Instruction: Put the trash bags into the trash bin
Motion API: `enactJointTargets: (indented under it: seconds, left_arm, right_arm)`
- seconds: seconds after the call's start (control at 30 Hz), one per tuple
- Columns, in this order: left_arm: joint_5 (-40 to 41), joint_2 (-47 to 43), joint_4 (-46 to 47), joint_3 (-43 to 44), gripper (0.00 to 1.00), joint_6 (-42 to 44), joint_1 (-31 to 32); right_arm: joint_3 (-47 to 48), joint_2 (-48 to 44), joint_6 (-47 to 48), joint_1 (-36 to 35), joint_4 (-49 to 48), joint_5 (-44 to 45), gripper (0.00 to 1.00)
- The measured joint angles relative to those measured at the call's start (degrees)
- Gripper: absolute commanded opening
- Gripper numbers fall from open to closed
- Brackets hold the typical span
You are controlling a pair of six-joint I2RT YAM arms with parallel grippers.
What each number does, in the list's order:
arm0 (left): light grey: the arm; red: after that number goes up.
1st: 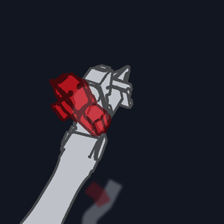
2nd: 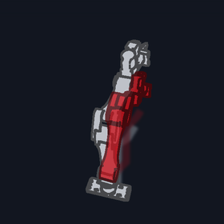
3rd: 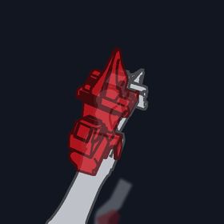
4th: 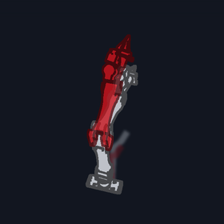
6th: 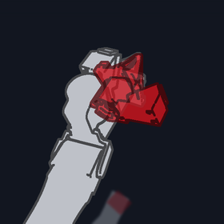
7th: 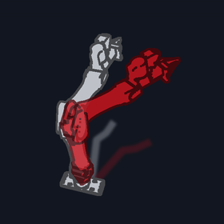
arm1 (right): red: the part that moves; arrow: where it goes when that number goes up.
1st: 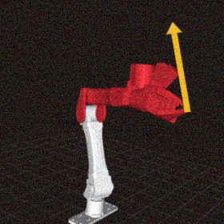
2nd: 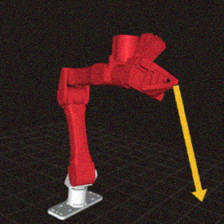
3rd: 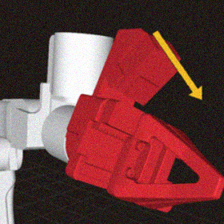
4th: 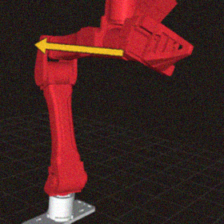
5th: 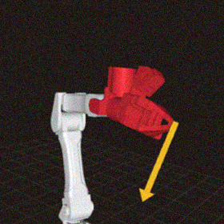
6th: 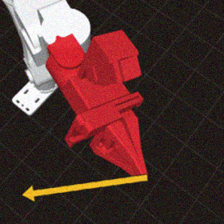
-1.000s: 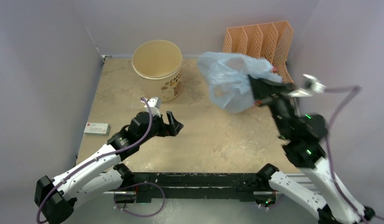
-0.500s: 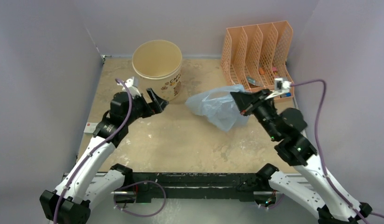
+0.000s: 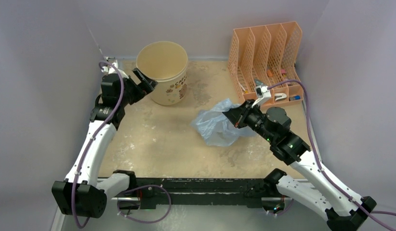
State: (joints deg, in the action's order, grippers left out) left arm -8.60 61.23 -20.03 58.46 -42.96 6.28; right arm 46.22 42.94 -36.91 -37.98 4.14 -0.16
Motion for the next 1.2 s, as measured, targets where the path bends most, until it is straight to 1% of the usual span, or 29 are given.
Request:
enactJointTargets:
  seconds: [0.07,0.2,0.33,0.4,0.43,0.5,0.6,0.73,0.8,0.83,0.97,1.13,1.2]
  left_arm:
    - [0.85,1.49,0.37,1.99,0.88,-0.63,-0.87]
    - [3.69,7.34,0.07,8.85,0.87,-0.94,-2.25]
    - [6.45,14.36,-0.76,15.45,0.81,0.11,-3.32]
    - [7.28,17.31,-1.22,17.38,0.75,0.70,-3.80]
    - [7.52,18.91,-1.73,18.29,0.74,0.92,-4.07]
    - [7.87,21.92,-2.56,19.78,0.65,2.14,-4.57]
    - [8.17,25.11,-4.20,21.18,0.62,3.52,-4.92]
    - [9.07,26.10,-5.33,21.18,0.59,5.33,-4.94]
    - [9.09,26.08,-5.09,21.18,0.44,6.71,-4.98]
    - [9.05,26.08,-4.96,21.18,0.39,7.02,-4.98]
    - [8.83,26.10,-4.81,21.46,0.35,9.20,-4.98]
    - [7.91,26.08,-4.72,21.53,0.15,10.84,-4.98]
    - [7.48,26.01,-4.94,21.57,0.11,11.21,-5.05]
  right_arm:
    - [0.00,0.13,-0.37,0.00,-0.24,-1.05,0.00]
    - [0.00,0.20,-0.90,0.00,-0.63,-2.56,0.00]
    - [0.00,0.20,-1.07,0.00,-0.57,-2.89,0.00]
    - [0.00,0.20,-1.09,0.00,-0.57,-2.93,0.00]
    - [0.00,0.20,-1.09,0.00,-0.57,-2.95,0.00]
    - [0.00,0.20,-1.09,0.00,-0.57,-3.02,0.00]
    - [-0.02,0.20,-1.09,0.00,-0.57,-3.06,0.00]
    - [-0.07,0.24,-1.09,0.00,-0.57,-3.37,0.00]
    - [-0.07,0.52,-1.09,0.00,-0.59,-3.72,0.00]
    - [-0.07,0.59,-1.09,0.00,-0.59,-3.78,0.00]
    - [-0.35,1.01,-1.11,0.00,-0.59,-3.96,0.00]
    - [-0.39,0.98,-1.09,0.00,-0.59,-4.07,0.00]
    - [-0.39,0.98,-1.09,0.00,-0.57,-4.04,0.00]
